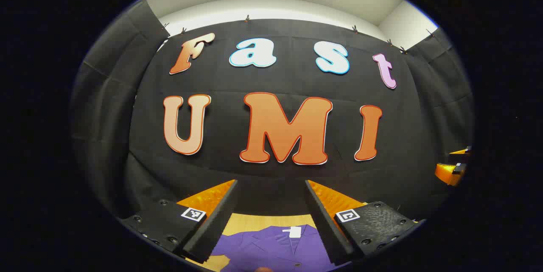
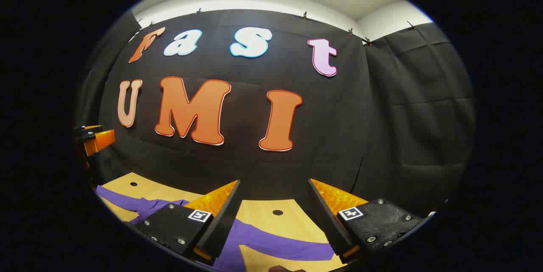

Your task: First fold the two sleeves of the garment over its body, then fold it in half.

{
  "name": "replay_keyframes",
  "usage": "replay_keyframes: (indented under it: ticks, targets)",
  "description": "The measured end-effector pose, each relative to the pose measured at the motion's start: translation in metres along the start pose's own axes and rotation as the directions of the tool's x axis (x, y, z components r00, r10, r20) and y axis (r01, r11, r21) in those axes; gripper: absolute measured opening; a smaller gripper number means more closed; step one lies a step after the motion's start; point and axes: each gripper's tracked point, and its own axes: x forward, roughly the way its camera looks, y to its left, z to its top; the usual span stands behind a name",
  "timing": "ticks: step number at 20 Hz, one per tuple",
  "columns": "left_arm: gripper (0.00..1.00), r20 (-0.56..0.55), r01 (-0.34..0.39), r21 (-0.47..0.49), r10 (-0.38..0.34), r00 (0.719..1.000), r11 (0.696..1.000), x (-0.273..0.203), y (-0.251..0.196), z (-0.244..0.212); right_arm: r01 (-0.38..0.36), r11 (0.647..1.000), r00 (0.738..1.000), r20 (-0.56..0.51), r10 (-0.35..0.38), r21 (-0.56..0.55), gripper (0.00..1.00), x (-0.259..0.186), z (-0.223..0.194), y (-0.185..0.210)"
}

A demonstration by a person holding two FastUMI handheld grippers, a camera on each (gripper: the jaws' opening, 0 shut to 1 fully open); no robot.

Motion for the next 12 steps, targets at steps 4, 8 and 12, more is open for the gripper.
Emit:
replay_keyframes:
  ticks: [4, 8, 12]
  targets:
    - [0.95, -0.011, -0.010, 0.027, 0.011, 1.000, 1.000, -0.0051, 0.0037, -0.0051, 0.007, 1.000, 1.000, -0.009, -0.007, -0.004, 0.93, 0.0006, -0.0043, -0.0046]
    - [0.95, -0.013, -0.017, 0.026, 0.017, 1.000, 1.000, -0.0056, 0.0058, -0.0063, 0.004, 1.000, 1.000, -0.004, -0.004, -0.010, 0.93, 0.0010, -0.0030, -0.0028]
    - [0.95, -0.004, -0.017, 0.026, 0.017, 1.000, 1.000, -0.0083, 0.0053, -0.0031, -0.009, 1.000, 1.000, -0.009, 0.009, -0.019, 0.93, 0.0028, -0.0040, 0.0007]
